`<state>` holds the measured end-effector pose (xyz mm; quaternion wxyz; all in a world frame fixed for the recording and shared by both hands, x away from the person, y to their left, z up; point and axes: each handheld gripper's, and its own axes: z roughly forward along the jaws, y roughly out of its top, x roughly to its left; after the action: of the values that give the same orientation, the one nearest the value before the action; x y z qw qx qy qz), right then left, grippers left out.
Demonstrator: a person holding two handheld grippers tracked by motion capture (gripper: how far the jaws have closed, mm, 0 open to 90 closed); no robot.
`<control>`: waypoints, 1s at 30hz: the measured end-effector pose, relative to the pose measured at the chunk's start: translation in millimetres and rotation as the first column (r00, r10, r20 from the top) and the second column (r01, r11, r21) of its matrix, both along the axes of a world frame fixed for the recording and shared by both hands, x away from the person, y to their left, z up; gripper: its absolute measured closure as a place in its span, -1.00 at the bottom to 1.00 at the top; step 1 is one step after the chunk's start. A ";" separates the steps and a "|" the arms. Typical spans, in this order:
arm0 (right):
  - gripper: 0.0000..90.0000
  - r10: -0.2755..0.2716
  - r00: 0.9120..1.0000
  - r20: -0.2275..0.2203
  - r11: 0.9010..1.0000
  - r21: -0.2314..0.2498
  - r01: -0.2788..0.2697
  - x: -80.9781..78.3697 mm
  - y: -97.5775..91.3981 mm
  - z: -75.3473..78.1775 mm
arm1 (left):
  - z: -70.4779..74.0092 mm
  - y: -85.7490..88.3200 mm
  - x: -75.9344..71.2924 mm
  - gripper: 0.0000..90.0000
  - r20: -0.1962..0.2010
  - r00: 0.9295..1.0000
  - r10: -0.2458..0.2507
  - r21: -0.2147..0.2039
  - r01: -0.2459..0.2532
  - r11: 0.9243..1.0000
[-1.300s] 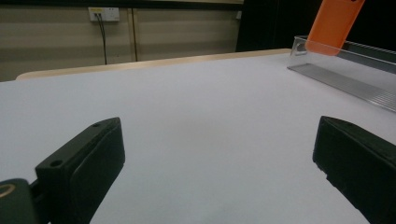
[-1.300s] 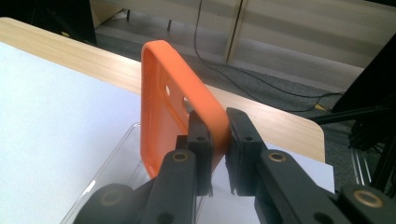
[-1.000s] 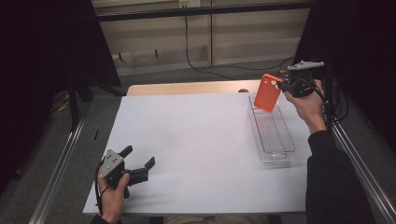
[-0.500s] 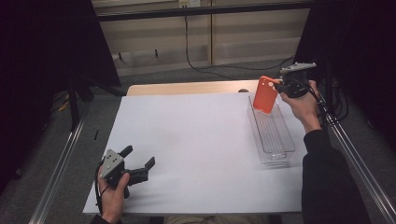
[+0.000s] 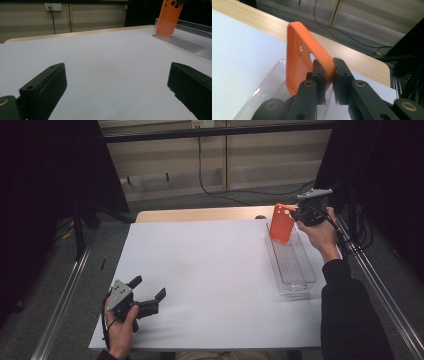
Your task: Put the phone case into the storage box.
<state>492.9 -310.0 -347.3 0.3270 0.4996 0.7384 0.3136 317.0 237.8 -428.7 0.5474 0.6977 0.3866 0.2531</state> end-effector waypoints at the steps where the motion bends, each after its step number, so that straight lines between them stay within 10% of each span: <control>1: 0.80 0.000 1.000 0.000 1.000 -0.002 0.000 0.2 0.6 -0.4 | 0.0 -0.1 0.0 -0.95 0.000 1.000 0.000 0.000 0.000 1.000; 19: 0.79 0.057 0.985 -0.160 0.998 -0.004 -0.058 13.2 5.1 15.0 | -1.2 -2.0 1.6 -0.94 -0.012 1.000 -0.013 -0.002 0.013 1.000; 30: 0.80 0.025 0.986 -0.164 0.997 -0.064 -0.036 24.6 3.1 14.0 | -1.6 -2.5 2.4 -0.94 -0.014 1.000 -0.021 0.008 0.021 1.000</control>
<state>517.5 -306.9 -333.3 0.2774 0.5009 0.7803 0.2517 319.4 235.3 -430.3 0.5442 0.7058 0.3822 0.2440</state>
